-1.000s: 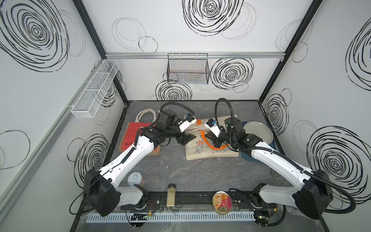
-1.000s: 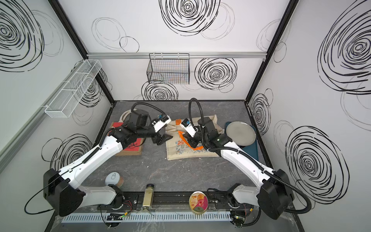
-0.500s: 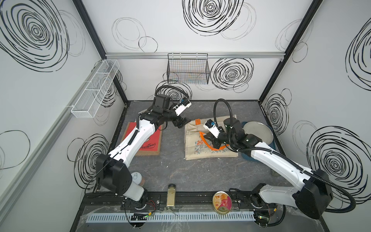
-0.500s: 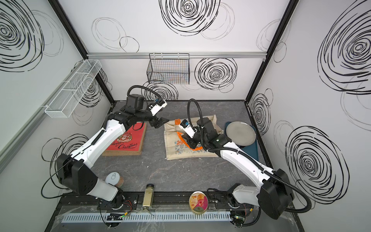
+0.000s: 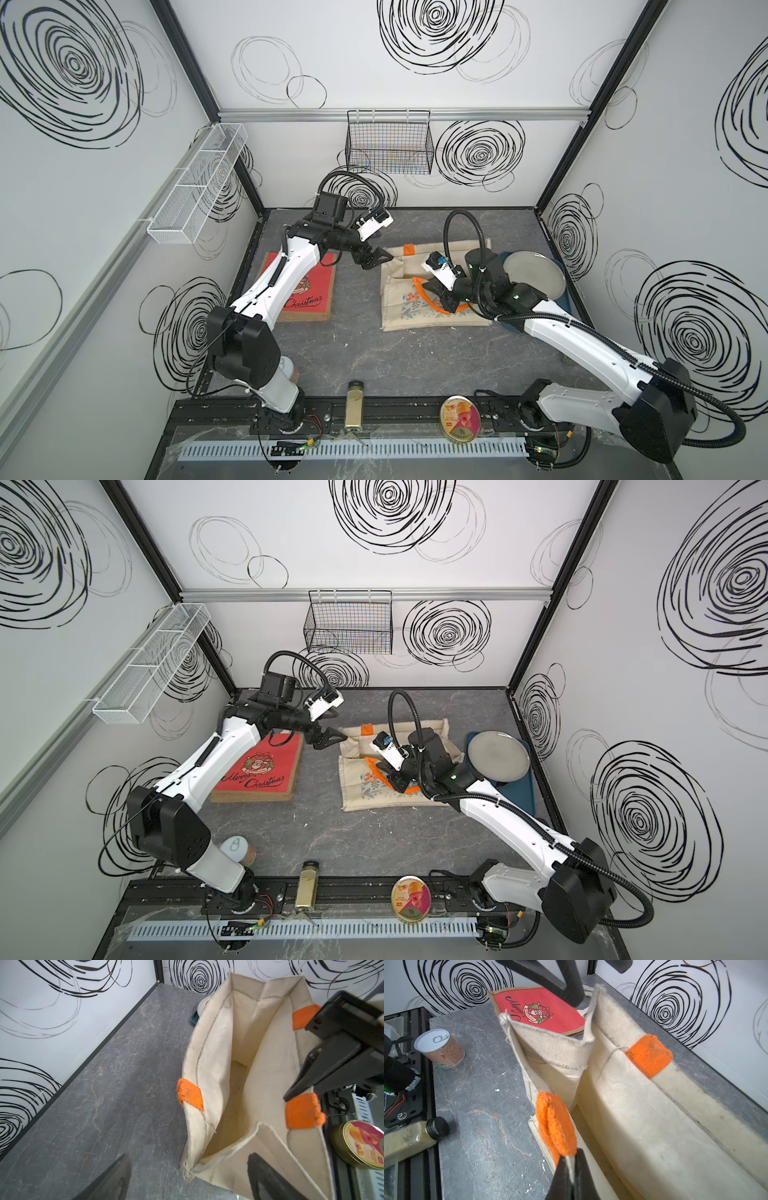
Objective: Put away the canvas bag
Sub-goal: Press the canvas bag at the center of the board.
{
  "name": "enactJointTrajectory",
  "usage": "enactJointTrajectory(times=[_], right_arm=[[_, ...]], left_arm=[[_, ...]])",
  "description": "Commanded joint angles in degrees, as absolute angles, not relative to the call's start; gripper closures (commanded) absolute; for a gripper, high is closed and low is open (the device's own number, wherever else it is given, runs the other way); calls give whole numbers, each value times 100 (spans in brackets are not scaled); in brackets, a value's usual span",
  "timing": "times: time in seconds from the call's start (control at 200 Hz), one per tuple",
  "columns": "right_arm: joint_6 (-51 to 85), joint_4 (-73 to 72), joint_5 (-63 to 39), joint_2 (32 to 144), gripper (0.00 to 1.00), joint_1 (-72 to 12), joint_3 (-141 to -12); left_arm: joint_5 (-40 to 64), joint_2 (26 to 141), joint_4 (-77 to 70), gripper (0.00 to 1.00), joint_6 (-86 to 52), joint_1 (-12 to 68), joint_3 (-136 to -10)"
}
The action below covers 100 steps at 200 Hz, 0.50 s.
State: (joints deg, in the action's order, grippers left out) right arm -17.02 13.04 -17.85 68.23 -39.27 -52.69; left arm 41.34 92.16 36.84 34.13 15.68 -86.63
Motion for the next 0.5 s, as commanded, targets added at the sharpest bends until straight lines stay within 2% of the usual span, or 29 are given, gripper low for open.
enactJointTrajectory(times=[0.0, 0.075, 0.22, 0.43, 0.495], right_arm=[[-1766, 1231, -1780, 6689, 95, -3946, -5248], [-1771, 1206, -1827, 6680, 95, -3946, -5234], [-1771, 1214, -1949, 6714, 95, -3953, -5242], [-1773, 1204, -1936, 6699, 94, -3955, -5234], [-1765, 1181, -1909, 6689, 94, -3955, -5237]], left_arm=[[3717, 8904, 3866, 6, 3599, 1615, -8559], [3134, 8968, 4005, 6, 3785, 1621, -8516], [2922, 9160, 4156, 7, 3990, 1686, -8559], [3152, 9733, 4068, 8, 3924, 2089, -9002], [3390, 9921, 4272, 13, 3972, 2168, -9246]])
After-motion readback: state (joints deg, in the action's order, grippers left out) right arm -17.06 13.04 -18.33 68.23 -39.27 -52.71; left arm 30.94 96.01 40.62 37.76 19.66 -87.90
